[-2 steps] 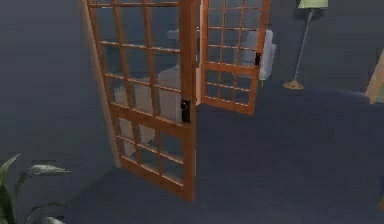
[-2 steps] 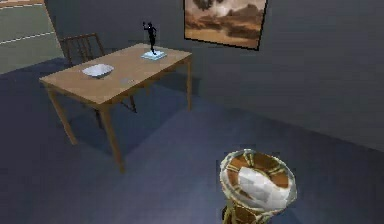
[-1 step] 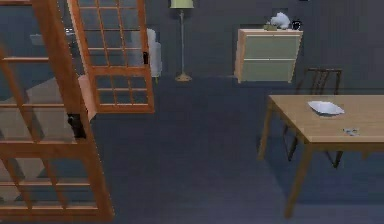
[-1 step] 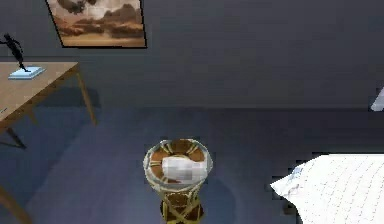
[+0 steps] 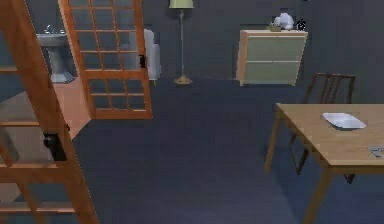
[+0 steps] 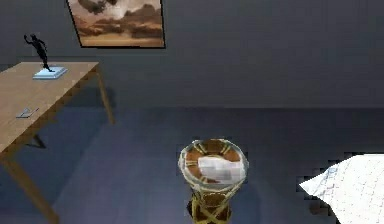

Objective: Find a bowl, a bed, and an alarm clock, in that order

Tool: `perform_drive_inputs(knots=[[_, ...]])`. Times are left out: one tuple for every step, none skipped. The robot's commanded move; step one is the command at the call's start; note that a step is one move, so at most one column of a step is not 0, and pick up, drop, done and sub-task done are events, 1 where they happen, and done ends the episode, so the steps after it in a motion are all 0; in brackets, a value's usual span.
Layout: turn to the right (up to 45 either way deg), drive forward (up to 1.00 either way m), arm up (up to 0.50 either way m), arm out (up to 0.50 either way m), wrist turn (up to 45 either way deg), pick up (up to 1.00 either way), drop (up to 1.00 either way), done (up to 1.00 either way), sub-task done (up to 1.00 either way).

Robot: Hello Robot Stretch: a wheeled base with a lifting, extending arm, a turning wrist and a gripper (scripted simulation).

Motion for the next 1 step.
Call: perform_drive_inputs(knots=[[3.0,0.00,0.00,0.00,0.0,0.00,0.00,0.00,0.00]])
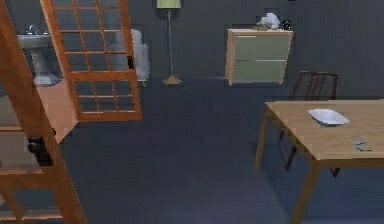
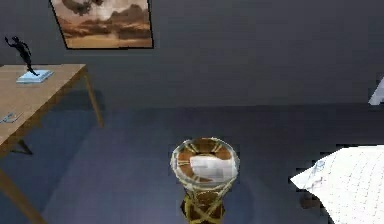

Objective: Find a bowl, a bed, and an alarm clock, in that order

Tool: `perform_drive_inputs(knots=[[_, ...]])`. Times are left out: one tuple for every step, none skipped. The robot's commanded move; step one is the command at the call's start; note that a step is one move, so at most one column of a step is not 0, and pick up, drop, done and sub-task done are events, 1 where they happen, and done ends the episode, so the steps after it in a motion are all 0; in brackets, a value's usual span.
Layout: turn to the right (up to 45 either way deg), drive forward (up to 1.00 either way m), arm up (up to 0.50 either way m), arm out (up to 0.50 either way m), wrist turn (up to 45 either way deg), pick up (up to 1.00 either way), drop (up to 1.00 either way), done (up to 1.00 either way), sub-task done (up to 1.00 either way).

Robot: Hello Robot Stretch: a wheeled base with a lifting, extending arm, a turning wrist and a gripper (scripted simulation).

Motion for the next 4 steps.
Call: perform_drive_inputs(knots=[[0.0,1.00,0.00,0.00,0.0,0.00,0.00,0.00,0.00],[0.0,0.60,0.00,0.00,0.0,0.00,0.00,0.00,0.00],[15.0,0.00,0.00,0.00,0.0,0.00,0.00,0.00,0.00],[0.0,0.50,0.00,0.00,0.0,0.00,0.00,0.00,0.00]])
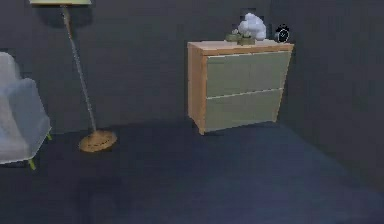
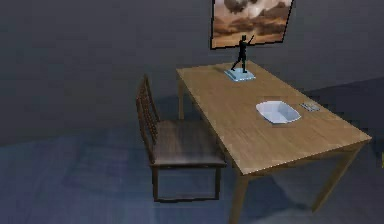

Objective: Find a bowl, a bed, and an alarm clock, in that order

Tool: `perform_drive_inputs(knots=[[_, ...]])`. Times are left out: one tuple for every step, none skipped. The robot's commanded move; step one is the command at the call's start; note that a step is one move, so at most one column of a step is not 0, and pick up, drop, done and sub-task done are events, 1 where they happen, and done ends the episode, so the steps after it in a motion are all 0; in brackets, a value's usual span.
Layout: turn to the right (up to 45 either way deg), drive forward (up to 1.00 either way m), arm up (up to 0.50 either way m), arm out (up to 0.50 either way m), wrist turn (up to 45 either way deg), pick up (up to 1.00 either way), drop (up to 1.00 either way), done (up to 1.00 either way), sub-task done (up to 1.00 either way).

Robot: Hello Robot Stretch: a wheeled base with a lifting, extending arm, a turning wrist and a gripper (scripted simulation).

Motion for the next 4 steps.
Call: perform_drive_inputs(knots=[[27.0,0.00,0.00,0.00,0.0,0.00,0.00,0.00,0.00],[0.0,1.00,0.00,0.00,0.0,0.00,0.00,0.00,0.00],[0.0,0.90,0.00,0.00,0.0,0.00,0.00,0.00,0.00],[-15.0,0.00,0.00,0.00,0.0,0.00,0.00,0.00,0.00]])
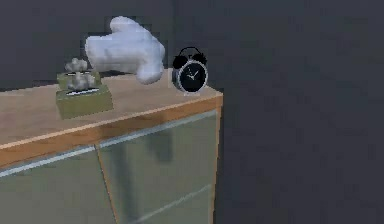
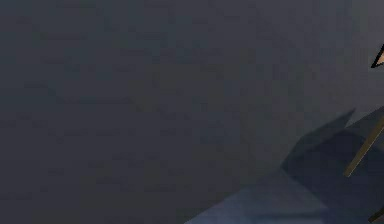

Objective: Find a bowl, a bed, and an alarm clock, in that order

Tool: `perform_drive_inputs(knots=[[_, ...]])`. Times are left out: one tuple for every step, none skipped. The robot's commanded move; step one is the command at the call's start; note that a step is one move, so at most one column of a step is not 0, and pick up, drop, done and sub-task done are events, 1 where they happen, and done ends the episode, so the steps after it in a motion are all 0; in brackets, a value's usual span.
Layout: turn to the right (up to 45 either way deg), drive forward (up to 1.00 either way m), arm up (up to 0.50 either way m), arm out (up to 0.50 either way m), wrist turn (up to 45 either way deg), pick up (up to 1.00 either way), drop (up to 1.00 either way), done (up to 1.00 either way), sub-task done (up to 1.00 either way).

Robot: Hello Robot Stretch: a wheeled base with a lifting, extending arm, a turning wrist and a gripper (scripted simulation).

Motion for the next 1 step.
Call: perform_drive_inputs(knots=[[0.0,0.00,0.00,0.00,0.0,0.00,0.00,1.00,0.00]])
